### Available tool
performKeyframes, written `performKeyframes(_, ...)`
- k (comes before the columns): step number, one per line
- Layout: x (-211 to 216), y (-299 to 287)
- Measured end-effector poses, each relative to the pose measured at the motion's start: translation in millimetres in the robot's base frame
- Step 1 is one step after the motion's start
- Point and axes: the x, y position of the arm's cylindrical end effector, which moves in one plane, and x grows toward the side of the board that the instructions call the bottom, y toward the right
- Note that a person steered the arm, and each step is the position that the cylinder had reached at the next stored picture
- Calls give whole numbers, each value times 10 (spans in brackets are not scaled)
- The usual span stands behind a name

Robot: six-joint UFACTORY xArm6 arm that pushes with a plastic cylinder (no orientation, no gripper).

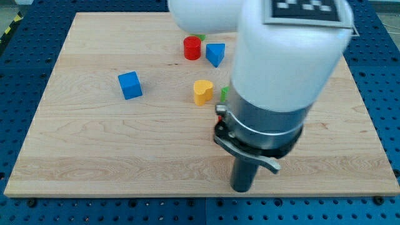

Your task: Move the yellow hexagon into the green star

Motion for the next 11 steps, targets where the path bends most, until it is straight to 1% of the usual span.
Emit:
performKeyframes(1, -175, -8)
performKeyframes(4, -938, 216)
performKeyframes(5, -1103, 216)
performKeyframes(7, -1374, 216)
performKeyframes(8, -1251, 228)
performKeyframes(9, -1116, 401)
performKeyframes(10, -1290, 509)
performKeyframes(11, -1725, 557)
